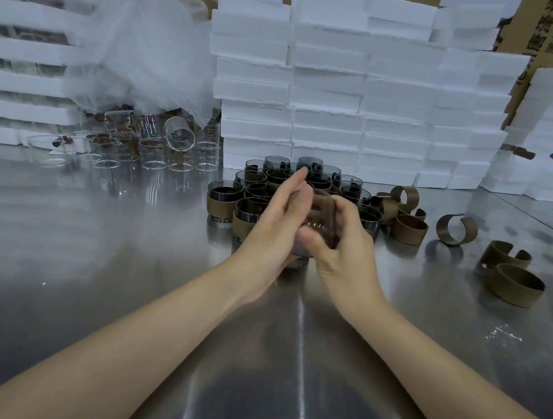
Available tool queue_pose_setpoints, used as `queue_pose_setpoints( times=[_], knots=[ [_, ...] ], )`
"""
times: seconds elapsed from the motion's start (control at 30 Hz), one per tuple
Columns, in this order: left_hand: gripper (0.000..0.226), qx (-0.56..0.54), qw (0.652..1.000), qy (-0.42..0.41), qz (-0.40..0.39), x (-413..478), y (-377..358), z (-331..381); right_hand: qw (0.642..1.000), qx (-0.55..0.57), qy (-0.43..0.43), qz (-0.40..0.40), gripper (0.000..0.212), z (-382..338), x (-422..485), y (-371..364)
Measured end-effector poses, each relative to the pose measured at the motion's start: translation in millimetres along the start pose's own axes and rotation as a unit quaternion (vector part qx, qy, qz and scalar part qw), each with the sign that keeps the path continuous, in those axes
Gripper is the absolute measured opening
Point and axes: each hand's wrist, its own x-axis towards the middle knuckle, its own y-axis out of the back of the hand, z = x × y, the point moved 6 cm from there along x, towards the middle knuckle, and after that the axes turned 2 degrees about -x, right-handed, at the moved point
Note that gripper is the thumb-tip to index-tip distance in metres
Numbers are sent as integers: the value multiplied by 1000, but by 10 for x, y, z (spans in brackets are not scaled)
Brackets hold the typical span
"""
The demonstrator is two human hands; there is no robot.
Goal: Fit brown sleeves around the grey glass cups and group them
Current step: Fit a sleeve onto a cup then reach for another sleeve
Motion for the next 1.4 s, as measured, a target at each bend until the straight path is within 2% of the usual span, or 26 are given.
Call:
queue_pose_setpoints(
  times=[0.07,0.13,0.2,0.27,0.33,0.43,0.5,0.57,0.63,0.77,0.87,0.97,1.07,1.17,1.3,1.4],
  knots=[
    [75,64,997,-44,-12,-28,-63,-1,999,29,-8,16,55,27,1,15],
    [79,96,992,-85,-12,-48,-87,15,999,43,-6,14,54,33,10,19],
    [80,96,988,-119,-2,-59,-90,30,999,53,-6,-6,65,22,26,18],
    [74,63,991,-120,14,-72,-82,-31,997,72,-35,-4,75,35,60,57],
    [61,26,996,-87,8,-105,-120,-114,994,75,-59,45,79,46,128,198],
    [45,11,999,-41,-10,-127,-149,-175,979,54,-82,180,54,102,223,558],
    [45,-1,1000,-23,-14,-115,-141,-216,954,45,-113,274,37,251,262,830],
    [52,3,1000,-5,-17,-102,-126,-253,927,29,-152,343,32,480,261,1069],
    [57,21,1000,8,-14,-90,-100,-275,904,32,-192,381,36,746,227,1240],
    [40,44,999,17,-6,-71,-55,-293,875,29,-225,429,39,1040,127,1394],
    [52,89,996,11,0,-65,-47,-300,868,-21,-242,432,46,1074,124,1450],
    [56,91,995,35,-5,-79,-69,-318,885,-129,-283,345,40,1115,203,1414],
    [43,68,995,66,2,-81,-41,-348,879,-222,-310,285,33,1188,281,1446],
    [38,52,995,87,19,-68,0,-374,872,-269,-317,260,39,1239,352,1471],
    [31,70,994,79,23,-71,-16,-366,864,-294,-303,275,41,1280,381,1498],
    [28,91,993,73,28,-80,-30,-363,868,-263,-257,335,40,1196,334,1526]
  ],
)
